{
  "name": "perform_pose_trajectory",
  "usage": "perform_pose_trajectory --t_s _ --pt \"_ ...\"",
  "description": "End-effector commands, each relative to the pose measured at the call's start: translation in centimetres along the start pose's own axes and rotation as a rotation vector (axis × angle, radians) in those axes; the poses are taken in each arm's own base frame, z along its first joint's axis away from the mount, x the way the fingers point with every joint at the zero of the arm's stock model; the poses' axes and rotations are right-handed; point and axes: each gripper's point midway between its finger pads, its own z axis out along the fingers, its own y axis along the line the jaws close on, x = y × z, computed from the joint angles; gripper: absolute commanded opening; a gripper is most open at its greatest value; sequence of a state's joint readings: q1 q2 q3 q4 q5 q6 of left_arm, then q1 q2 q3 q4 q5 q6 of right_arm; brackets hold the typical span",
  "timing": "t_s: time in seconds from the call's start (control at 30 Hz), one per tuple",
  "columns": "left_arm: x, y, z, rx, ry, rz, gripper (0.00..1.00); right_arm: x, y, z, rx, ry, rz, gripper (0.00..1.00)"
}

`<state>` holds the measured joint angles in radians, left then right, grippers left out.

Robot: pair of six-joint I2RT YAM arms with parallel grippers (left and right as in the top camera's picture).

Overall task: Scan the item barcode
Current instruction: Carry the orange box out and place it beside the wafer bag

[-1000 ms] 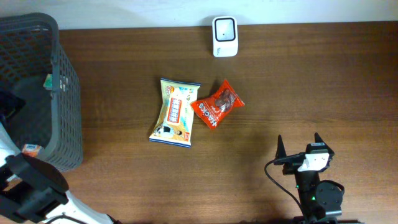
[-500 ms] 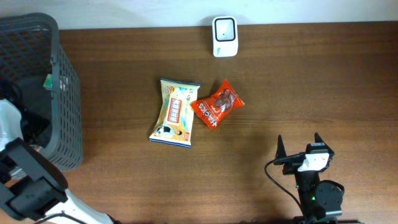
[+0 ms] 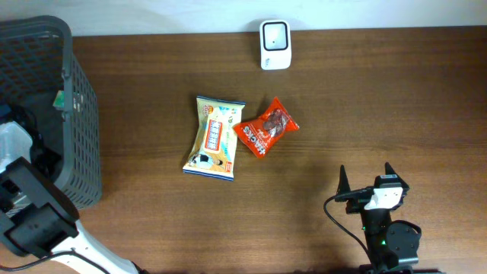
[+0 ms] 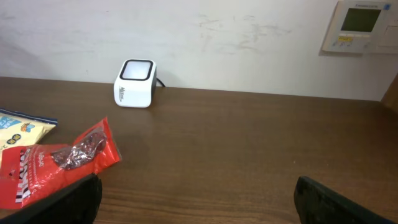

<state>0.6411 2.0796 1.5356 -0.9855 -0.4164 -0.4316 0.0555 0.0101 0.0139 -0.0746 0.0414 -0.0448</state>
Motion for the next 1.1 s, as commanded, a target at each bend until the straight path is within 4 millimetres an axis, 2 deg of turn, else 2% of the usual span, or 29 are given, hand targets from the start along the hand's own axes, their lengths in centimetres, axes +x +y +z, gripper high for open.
perform_pose_trajectory --t_s 0.0,0.03,0.07,0.2,0.3,0.37,0.47,0.53,0.57,0.6,0.63,0.7,0.73,0.8,0.83,0.9,0.93,1.0,1.07 --pt "0.1 -0.4 -0.2 0.010 0.062 0.013 0.00 0.4 -0.3 0.0 0.017 0.007 0.000 0.98" --pt "-0.2 -0.3 -0.8 0.012 0.059 0.012 0.00 0.4 -0.3 0.0 0.017 0.007 0.000 0.98" --pt "-1.0 -0.3 -2.5 0.038 0.057 0.007 0.00 0.4 -0.3 0.0 0.017 0.007 0.000 0.98" --pt "-3.8 -1.6 -10.4 0.257 0.040 -0.027 0.00 0.4 -0.3 0.0 0.017 0.007 0.000 0.98" --pt "-5.9 -2.4 -19.6 0.509 -0.056 -0.018 0.00 0.4 -0.3 0.0 0.017 0.007 0.000 0.98" --pt "-6.0 -3.7 -25.9 0.704 -0.157 0.098 0.00 0.4 -0.3 0.0 0.017 0.007 0.000 0.98" --pt "-3.3 -5.2 -34.5 0.908 -0.284 0.241 0.00 0.4 -0.3 0.0 0.017 0.007 0.000 0.98" --pt "-1.0 -6.2 -37.8 0.969 -0.327 0.313 0.00 0.4 -0.3 0.0 0.017 0.007 0.000 0.99" --pt "1.0 -7.7 -40.1 1.017 -0.369 0.411 0.00 0.4 -0.3 0.0 0.017 0.007 0.000 0.98" --pt "2.9 -9.2 -41.4 1.049 -0.371 0.478 0.00 0.4 -0.3 0.0 0.017 0.007 0.000 0.98" --pt "4.4 -10.3 -42.1 1.065 -0.364 0.521 0.00 0.4 -0.3 0.0 0.017 0.007 0.000 0.98" --pt "8.6 -13.3 -43.2 1.088 -0.322 0.643 0.00 0.4 -0.3 0.0 0.017 0.007 0.000 0.98" --pt "10.4 -14.4 -43.4 1.092 -0.297 0.693 0.00 0.4 -0.3 0.0 0.017 0.007 0.000 0.98" --pt "15.4 -17.2 -43.2 1.071 -0.228 0.827 0.00 0.4 -0.3 0.0 0.017 0.007 0.000 0.98" --pt "18.4 -18.7 -42.6 1.046 -0.187 0.915 0.00 0.4 -0.3 0.0 0.017 0.007 0.000 0.98" --pt "22.1 -20.7 -41.3 0.994 -0.142 1.009 0.00 0.4 -0.3 0.0 0.017 0.007 0.000 0.98" --pt "24.8 -22.2 -40.0 0.944 -0.123 1.076 0.00 0.4 -0.3 0.0 0.017 0.007 0.000 0.98" --pt "27.7 -24.0 -38.2 0.894 -0.113 1.145 0.00 0.4 -0.3 0.0 0.017 0.007 0.000 0.99" --pt "31.9 -26.3 -35.9 0.866 -0.088 1.234 0.02 0.4 -0.3 0.0 0.017 0.007 0.000 0.98"
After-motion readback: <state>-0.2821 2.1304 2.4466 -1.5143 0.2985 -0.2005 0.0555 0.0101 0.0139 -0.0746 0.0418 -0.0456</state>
